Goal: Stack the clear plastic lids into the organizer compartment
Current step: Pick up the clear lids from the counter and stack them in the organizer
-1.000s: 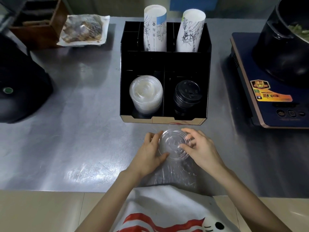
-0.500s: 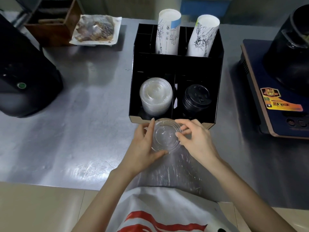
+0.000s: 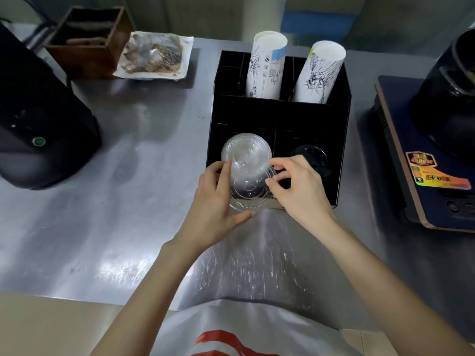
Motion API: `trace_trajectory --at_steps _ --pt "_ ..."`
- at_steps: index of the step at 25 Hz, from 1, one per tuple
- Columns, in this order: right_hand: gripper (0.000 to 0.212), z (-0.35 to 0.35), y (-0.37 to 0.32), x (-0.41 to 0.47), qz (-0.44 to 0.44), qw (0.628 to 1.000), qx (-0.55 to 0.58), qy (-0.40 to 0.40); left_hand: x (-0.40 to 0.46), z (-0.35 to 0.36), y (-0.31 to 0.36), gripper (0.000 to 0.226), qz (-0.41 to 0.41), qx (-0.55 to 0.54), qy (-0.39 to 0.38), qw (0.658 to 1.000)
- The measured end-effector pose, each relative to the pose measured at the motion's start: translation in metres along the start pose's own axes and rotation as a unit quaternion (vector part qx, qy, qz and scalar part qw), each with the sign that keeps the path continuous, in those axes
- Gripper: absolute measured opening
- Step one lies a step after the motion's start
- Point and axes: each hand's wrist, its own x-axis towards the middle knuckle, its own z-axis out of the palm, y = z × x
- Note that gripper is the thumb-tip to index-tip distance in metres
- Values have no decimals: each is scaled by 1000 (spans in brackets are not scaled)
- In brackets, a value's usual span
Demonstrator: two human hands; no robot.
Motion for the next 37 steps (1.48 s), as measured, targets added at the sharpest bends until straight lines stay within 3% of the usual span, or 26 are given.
trace_trajectory --at_steps 23,29,37 --pt "42 6 4 52 20 998 -48 -25 60 -7 -17 87 -29 39 -26 998" --pt "57 6 3 46 -54 993 -81 -60 54 -5 -17 93 -54 47 13 997" --pt "57 15 8 38 -36 992 -99 -63 58 -3 -24 84 -47 76 0 996"
